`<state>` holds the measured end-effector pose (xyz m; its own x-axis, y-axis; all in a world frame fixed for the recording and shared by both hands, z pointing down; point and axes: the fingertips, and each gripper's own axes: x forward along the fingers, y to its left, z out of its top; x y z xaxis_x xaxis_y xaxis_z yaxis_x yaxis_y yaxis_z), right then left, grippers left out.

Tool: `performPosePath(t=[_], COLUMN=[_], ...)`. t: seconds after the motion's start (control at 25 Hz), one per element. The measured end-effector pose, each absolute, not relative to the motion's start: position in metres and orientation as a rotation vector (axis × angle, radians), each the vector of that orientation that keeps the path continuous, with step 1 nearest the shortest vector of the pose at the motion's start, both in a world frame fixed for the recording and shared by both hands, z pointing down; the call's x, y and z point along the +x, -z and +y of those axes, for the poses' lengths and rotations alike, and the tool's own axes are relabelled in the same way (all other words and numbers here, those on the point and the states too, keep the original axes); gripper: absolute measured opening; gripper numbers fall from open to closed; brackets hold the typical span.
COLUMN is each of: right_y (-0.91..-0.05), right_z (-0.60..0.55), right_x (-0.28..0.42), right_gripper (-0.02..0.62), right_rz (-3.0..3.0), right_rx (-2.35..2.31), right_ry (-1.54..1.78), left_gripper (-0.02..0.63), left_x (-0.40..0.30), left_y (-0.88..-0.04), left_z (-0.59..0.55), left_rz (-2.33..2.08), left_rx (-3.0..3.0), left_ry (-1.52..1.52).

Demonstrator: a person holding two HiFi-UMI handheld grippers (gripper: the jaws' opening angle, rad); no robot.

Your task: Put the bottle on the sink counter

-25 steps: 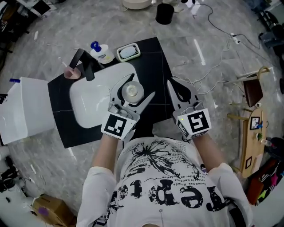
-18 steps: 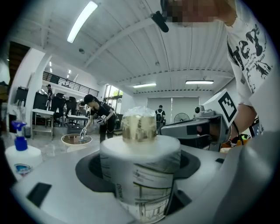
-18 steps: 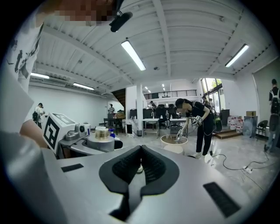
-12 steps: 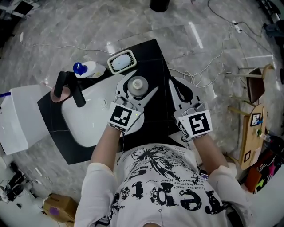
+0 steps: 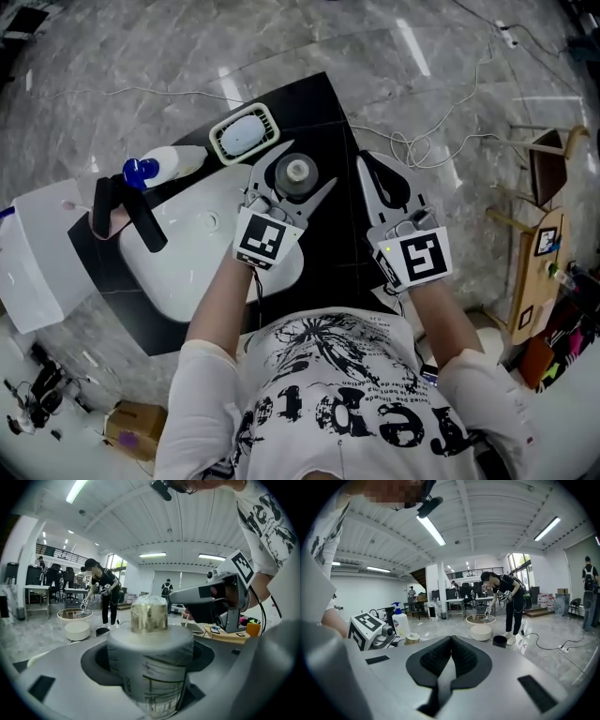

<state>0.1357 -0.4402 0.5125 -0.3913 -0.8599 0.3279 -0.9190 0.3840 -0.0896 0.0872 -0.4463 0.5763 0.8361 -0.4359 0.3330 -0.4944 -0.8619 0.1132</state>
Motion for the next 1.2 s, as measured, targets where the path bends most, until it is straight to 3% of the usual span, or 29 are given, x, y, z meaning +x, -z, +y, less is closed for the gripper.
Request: performPosePath(t=[0.36,1.2], right_y=[-0.531,-0.523], right_z=[-0.450,-0.442], right_x=[0.155,0.158], right_gripper=[0.015,0.015], right_rz=[-2.379,-2.375], right_rx=[1.607,1.607], right_ry=[-0.410,-0.434], left_gripper=[0.349,0.348], left_x=[0.099,0.086], left_y=[-0.611,-0.612], left_z=[-0.441,-0.440], left_rz=[-0.678,-0.751], left_rx=[2.837,2.695], left_ry=[-0.680,-0.761])
